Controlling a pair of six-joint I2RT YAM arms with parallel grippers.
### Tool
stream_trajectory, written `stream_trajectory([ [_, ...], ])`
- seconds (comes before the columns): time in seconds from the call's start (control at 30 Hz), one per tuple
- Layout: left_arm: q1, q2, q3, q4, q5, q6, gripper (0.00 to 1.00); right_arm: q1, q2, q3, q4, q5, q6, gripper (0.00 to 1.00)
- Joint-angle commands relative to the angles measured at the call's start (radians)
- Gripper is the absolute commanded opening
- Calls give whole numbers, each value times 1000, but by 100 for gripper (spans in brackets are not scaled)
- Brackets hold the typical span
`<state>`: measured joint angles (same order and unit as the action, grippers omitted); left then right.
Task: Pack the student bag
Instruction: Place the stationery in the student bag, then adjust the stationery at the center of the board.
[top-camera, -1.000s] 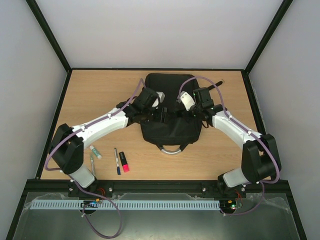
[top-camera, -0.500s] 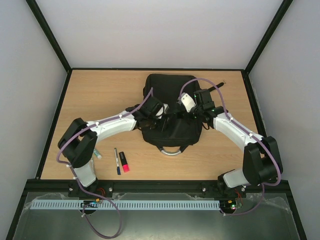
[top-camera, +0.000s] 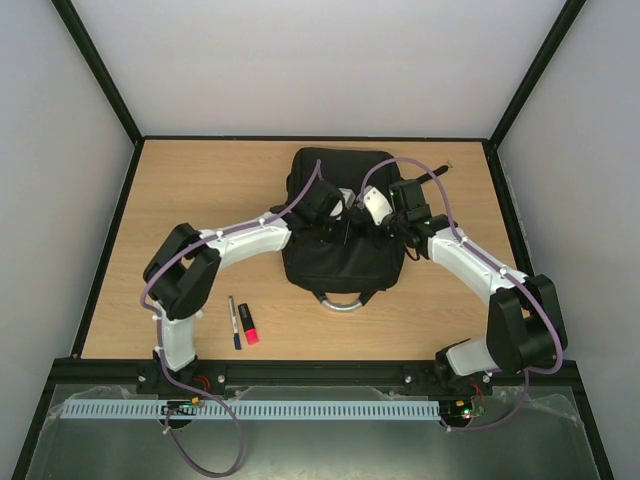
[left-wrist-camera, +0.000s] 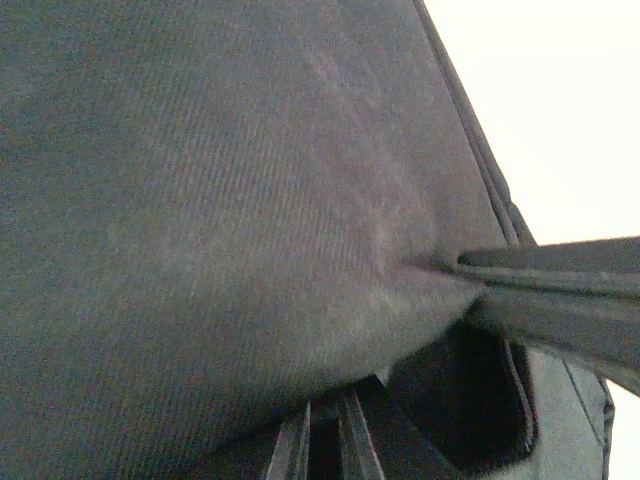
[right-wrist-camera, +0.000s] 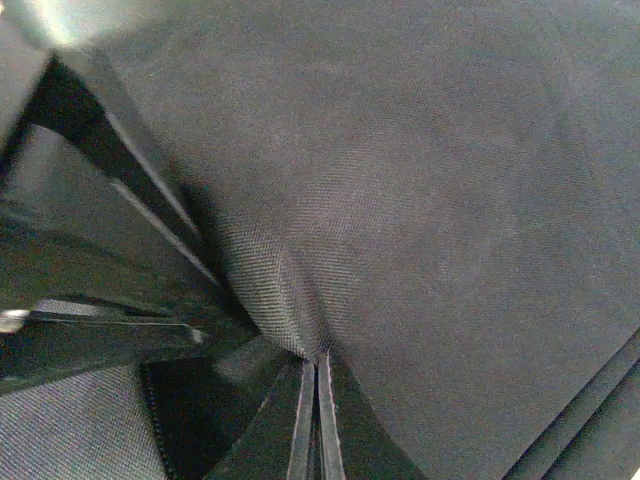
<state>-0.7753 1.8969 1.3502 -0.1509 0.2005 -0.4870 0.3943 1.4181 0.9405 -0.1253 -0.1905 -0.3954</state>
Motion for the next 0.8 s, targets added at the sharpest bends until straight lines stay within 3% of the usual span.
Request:
stream_trajectory([
  [0.0,7,48,64,77,-38,-17,9,-6,-30,-16,-13,-42,14,1],
  [0.17,7,-18,0,89,-33,-27,16,-24,-30,-17,-14,-64,21,1],
  [0.47,5,-255,-137,-79,-30,12,55,-35,-17,-17,-16,-83,20,1],
  [0.77,8,-470,-255,-350,-128,-12,68,-40,-17,-17,-20,-88,18,1],
])
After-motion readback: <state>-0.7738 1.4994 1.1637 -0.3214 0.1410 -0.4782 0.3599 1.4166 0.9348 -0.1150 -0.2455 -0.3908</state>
